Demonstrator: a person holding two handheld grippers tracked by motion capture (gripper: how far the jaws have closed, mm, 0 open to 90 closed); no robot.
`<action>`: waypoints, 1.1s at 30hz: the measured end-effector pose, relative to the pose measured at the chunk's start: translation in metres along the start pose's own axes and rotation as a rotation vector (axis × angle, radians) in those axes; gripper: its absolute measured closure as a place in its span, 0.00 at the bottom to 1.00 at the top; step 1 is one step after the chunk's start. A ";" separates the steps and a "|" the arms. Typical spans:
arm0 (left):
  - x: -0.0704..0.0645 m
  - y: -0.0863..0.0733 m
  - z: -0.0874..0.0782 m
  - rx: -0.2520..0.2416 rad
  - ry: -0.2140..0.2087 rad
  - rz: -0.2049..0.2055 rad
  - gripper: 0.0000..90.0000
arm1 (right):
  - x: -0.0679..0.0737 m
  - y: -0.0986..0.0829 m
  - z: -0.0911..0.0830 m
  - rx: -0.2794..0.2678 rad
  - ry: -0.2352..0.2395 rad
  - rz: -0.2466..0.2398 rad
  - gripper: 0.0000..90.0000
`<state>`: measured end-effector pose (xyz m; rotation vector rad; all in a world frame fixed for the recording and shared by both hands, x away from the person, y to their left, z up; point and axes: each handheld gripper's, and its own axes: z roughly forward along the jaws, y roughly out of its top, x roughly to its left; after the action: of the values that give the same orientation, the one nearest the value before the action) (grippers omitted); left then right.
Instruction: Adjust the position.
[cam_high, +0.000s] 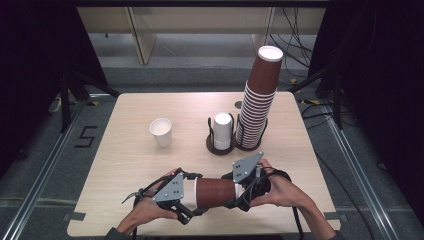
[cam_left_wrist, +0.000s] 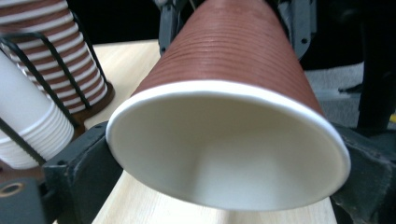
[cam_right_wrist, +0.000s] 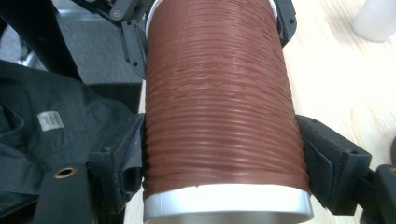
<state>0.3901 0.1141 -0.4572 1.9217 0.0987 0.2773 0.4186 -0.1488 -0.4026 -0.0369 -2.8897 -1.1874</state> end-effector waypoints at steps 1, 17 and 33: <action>0.000 0.000 -0.001 -0.005 -0.003 -0.002 0.08 | -0.001 0.000 -0.001 -0.011 0.003 -0.004 0.26; -0.004 0.012 0.005 0.122 0.023 -0.025 0.11 | 0.011 0.010 0.012 0.117 -0.110 -0.055 0.20; 0.000 0.008 0.000 -0.151 0.034 -0.199 0.06 | -0.002 -0.005 0.008 -0.056 -0.019 -0.027 0.23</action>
<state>0.3891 0.1113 -0.4498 1.7427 0.2818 0.1785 0.4203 -0.1460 -0.4118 -0.0100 -2.8814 -1.2799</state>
